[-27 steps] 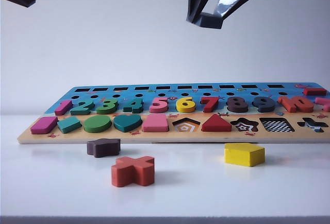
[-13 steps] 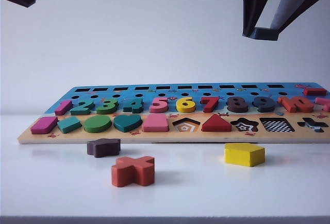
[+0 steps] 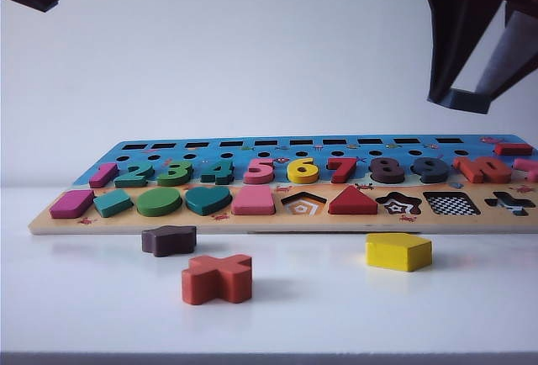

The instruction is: Insert the cube into the slot.

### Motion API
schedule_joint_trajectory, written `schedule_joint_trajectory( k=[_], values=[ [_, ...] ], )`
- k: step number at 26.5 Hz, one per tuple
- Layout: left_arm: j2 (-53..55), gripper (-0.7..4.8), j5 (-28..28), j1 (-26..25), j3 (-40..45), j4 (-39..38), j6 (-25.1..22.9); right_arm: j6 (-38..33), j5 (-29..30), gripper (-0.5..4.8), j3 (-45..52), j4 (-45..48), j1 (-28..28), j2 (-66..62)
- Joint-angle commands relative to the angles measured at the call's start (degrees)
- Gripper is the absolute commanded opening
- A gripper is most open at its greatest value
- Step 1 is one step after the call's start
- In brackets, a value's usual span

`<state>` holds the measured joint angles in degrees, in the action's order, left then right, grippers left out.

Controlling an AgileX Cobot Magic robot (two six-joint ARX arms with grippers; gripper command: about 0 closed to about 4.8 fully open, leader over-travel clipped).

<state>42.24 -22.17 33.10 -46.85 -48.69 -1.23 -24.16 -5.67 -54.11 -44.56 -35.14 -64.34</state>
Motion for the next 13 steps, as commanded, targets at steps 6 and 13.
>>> schedule_joint_trajectory(
  k=[6,13],
  values=[
    [0.07,0.10,-0.33,-0.07,-0.17,0.81,-0.04,0.20,0.15,0.46,5.75,6.93,2.71,2.93],
    [0.07,0.10,-0.33,-0.07,-0.17,0.81,-0.04,-0.20,3.15,0.35,7.41,9.05,3.23,2.86]
  ],
)
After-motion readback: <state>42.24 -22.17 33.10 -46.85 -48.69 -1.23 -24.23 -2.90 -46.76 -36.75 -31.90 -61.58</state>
